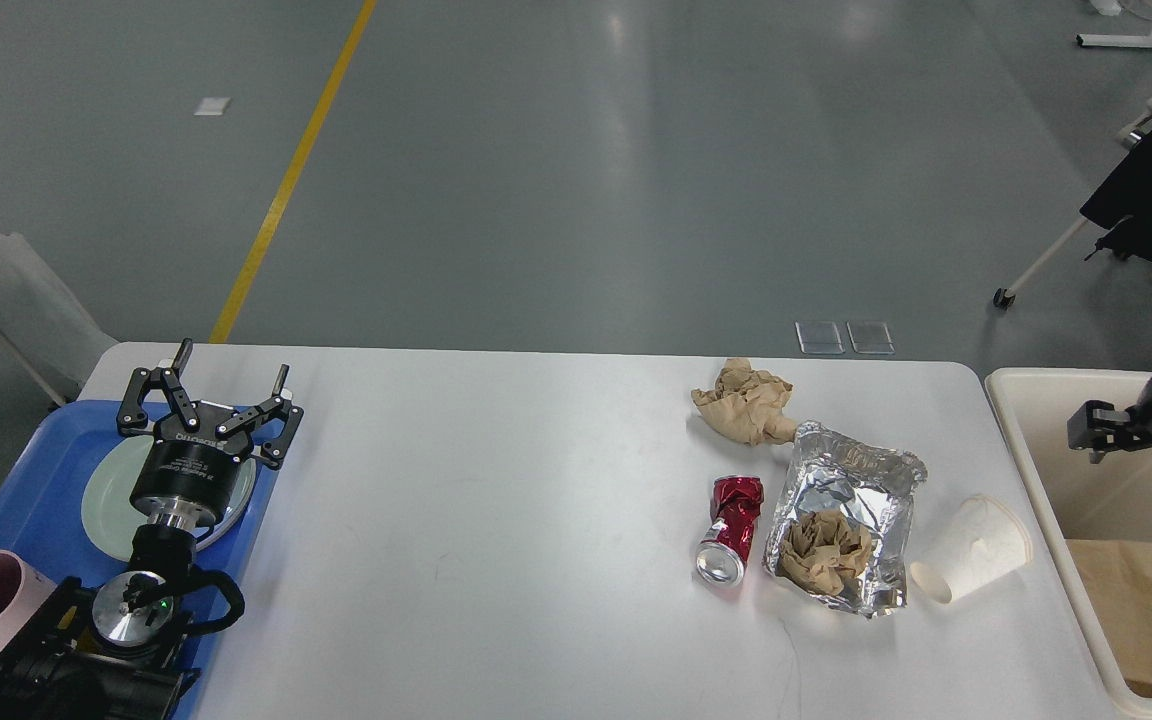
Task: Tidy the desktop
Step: 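Move the right gripper over the foil sheet with food scraps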
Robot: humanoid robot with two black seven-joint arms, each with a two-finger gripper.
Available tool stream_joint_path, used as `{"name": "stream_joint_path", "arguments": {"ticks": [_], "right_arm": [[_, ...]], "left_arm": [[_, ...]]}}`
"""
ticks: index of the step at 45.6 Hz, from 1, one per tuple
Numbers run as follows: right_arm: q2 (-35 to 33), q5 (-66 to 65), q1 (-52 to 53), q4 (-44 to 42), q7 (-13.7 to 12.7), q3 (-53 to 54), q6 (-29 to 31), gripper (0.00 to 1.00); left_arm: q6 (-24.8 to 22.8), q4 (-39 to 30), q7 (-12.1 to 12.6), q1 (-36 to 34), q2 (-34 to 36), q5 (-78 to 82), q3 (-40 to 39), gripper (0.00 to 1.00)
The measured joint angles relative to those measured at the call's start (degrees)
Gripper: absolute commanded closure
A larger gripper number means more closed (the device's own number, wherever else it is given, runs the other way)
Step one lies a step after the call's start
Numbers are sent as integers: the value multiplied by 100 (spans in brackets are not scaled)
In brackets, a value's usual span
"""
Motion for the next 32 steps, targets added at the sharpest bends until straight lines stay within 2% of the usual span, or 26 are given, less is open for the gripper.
{"name": "stream_joint_path", "arguments": {"ticks": [8, 15, 23, 32], "right_arm": [[501, 45, 1883, 1832, -5, -692, 43, 0], [904, 91, 3311, 2905, -4, -761, 457, 0], [1202, 128, 4219, 3613, 0, -464, 851, 0], [1336, 513, 4695, 4444, 25, 27, 747, 0]], "left_arm": [[0, 0, 0, 1, 0, -2, 0, 4], [1, 5, 0, 8, 7, -6, 7, 4], [7, 8, -9, 9, 9, -6, 9, 4], [8, 8, -9, 9, 9, -6, 9, 4]]}}
